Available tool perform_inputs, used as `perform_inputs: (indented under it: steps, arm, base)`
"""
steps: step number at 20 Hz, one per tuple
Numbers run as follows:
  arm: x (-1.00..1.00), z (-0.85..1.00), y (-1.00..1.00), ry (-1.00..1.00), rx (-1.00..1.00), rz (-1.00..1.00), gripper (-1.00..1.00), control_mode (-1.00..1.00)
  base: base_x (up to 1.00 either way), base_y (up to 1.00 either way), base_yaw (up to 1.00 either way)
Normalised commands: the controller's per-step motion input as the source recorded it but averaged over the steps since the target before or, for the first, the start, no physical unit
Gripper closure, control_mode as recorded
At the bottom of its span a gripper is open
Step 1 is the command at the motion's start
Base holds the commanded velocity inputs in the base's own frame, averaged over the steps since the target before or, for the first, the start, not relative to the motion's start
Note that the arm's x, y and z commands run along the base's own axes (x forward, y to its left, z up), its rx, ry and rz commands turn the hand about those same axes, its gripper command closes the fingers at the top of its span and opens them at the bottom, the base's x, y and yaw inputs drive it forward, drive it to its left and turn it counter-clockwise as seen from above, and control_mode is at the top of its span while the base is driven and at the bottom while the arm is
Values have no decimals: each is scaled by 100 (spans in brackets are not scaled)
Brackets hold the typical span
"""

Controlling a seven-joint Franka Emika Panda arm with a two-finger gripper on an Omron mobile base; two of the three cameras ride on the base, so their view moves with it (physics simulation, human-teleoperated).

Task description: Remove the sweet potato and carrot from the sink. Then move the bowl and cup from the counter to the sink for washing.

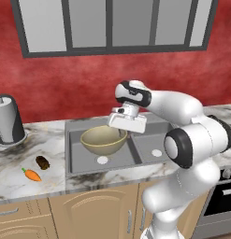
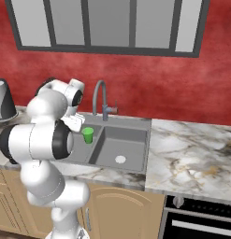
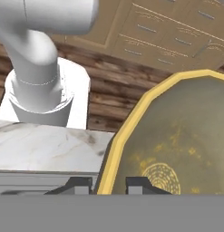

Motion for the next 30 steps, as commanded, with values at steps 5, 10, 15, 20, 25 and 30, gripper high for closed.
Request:
perform_inputs:
  steps: [5,10,15,20,25,30]
  arm:
    - [21,-13,9,0,0,-1,100,-100]
    - [20,-20,9,0,-2,-1,100,-100]
    - [14,-22,7,0,-4,-1,100,-100]
    - [15,-19,9,-1,-1,-2,100,-100]
    - [14,-14,6,-5,0,-5,100,-100]
    - [13,-18,6,-2,0,-10,100,-100]
  base:
    - [0,0,0]
    - [0,0,0]
    - [0,0,0]
    - [0,0,0]
    - [0,0,0]
    - [0,0,0]
